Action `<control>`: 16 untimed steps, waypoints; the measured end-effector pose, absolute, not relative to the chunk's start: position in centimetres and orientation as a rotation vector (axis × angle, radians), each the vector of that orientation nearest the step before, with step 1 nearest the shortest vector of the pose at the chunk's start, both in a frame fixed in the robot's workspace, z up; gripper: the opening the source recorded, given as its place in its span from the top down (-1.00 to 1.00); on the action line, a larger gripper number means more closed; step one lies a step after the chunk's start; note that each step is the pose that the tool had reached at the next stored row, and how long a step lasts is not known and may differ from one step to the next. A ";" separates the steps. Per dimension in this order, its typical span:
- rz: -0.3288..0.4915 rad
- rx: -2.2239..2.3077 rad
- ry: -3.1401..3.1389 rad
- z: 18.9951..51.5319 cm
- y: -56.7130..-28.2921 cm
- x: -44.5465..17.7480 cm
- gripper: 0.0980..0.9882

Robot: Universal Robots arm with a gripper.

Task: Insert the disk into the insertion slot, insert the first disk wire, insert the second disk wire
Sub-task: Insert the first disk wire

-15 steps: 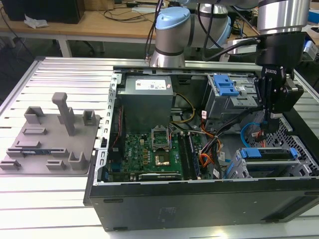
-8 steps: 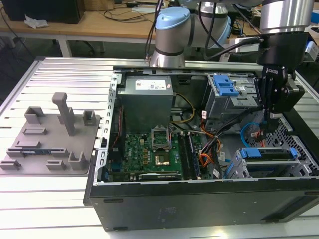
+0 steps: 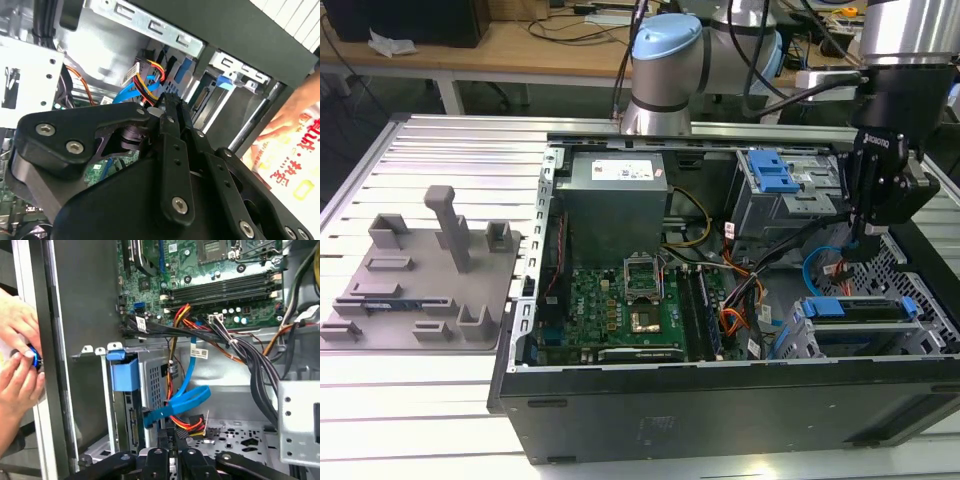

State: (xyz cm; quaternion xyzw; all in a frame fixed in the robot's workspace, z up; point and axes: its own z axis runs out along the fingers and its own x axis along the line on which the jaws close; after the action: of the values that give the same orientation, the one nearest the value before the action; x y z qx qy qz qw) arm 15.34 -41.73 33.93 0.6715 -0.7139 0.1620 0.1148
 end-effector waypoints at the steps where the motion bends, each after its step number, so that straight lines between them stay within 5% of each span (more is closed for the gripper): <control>1: 0.462 1.971 -2.093 33.9 -41.8 15.4 0.85; 16: 0.252 2.018 -2.113 34.4 -44.8 16.6 0.85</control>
State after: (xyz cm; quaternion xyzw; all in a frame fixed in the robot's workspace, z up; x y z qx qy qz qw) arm 16.56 -44.75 34.45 0.6844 -0.7166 0.0854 0.1042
